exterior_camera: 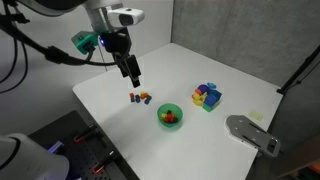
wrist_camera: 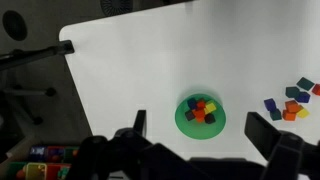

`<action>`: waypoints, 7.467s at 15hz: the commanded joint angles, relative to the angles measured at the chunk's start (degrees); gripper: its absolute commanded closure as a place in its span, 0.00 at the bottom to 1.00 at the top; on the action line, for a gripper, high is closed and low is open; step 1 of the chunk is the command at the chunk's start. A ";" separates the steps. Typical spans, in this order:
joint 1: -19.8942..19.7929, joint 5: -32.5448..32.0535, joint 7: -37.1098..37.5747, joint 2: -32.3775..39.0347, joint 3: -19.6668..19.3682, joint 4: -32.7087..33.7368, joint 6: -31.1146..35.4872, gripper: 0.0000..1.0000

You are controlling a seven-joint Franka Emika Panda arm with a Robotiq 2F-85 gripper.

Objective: Put the blue building block in the green bowl

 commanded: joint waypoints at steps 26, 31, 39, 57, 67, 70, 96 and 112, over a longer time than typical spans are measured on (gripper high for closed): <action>12.48 23.69 -15.79 26.26 -3.75 5.09 22.20 0.00; 12.42 29.12 -23.92 33.50 -3.43 8.04 23.22 0.00; 10.74 28.39 -25.79 46.60 -1.48 14.68 27.50 0.00; 16.25 12.41 -11.98 73.46 -2.85 30.92 38.63 0.00; 19.35 10.03 -9.53 81.98 -4.27 39.72 36.10 0.00; 19.98 9.80 -9.39 83.50 -4.62 41.67 34.45 0.00; 15.13 10.18 -6.25 76.44 -5.77 51.27 11.31 0.89; 7.37 10.70 -1.00 77.95 -10.35 51.70 4.27 0.58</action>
